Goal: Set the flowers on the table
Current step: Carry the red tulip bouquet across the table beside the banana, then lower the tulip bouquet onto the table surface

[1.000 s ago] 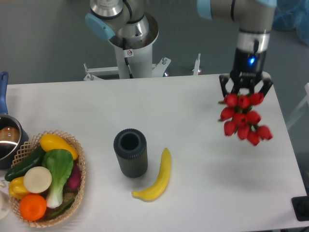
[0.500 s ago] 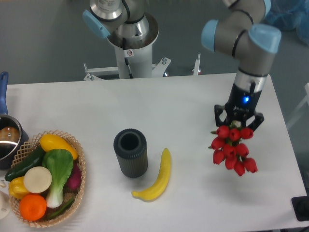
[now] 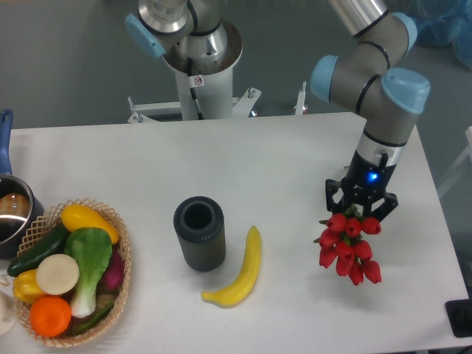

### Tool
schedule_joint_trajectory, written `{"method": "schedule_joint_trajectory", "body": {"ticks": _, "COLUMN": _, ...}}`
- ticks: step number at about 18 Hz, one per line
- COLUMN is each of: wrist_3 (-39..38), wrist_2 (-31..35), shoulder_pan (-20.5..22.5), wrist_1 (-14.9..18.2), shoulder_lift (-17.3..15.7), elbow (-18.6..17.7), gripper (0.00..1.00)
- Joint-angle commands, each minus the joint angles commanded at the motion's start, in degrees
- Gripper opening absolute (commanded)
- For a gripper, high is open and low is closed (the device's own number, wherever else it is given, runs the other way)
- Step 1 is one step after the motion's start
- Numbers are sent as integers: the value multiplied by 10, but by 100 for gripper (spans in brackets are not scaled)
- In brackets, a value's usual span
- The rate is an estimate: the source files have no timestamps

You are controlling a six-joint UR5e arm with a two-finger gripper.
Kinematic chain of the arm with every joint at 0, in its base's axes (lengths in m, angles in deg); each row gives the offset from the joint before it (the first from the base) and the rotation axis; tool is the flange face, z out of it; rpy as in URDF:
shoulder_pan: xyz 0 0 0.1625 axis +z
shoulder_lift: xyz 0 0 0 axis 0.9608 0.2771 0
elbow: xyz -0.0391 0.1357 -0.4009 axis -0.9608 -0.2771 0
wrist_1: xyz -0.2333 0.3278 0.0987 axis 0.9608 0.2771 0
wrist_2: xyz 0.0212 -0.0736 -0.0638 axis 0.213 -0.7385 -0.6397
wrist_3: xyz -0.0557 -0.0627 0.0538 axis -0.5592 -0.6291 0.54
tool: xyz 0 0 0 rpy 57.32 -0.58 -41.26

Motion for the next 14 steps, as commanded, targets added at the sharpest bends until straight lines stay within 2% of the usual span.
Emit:
{"method": "schedule_joint_trajectory", "body": {"ticks": 4, "wrist_3": -1, "wrist_2": 0, "shoulder_pan": -11, "wrist_1": 0, "shoulder_lift": 29, "elbow": 17, "gripper": 49}}
{"method": "schedule_joint_trajectory", "body": {"ticks": 9, "wrist_3": 2, "wrist_2": 0, "shoulder_pan": -12, "wrist_1": 0, "shoulder_lift": 39, "elbow": 21, "gripper": 53}}
{"method": "schedule_joint_trajectory", "body": {"ticks": 11, "wrist_3": 4, "wrist_2": 0, "shoulder_pan": -12, "wrist_1": 0, "shoulder_lift": 40, "elbow": 21, "gripper": 63}}
{"method": "schedule_joint_trajectory", "body": {"ticks": 12, "wrist_3": 4, "wrist_2": -1, "shoulder_pan": -12, "wrist_1": 0, "shoulder_lift": 40, "elbow": 21, "gripper": 65}}
{"method": "schedule_joint_trajectory", "body": {"ticks": 13, "wrist_3": 4, "wrist_2": 0, "shoulder_pan": -11, "wrist_1": 0, "shoulder_lift": 40, "elbow": 21, "gripper": 74}}
{"method": "schedule_joint_trajectory", "body": {"ticks": 14, "wrist_3": 5, "wrist_2": 0, "shoulder_pan": -11, "wrist_1": 0, "shoulder_lift": 40, "elbow": 22, "gripper": 90}}
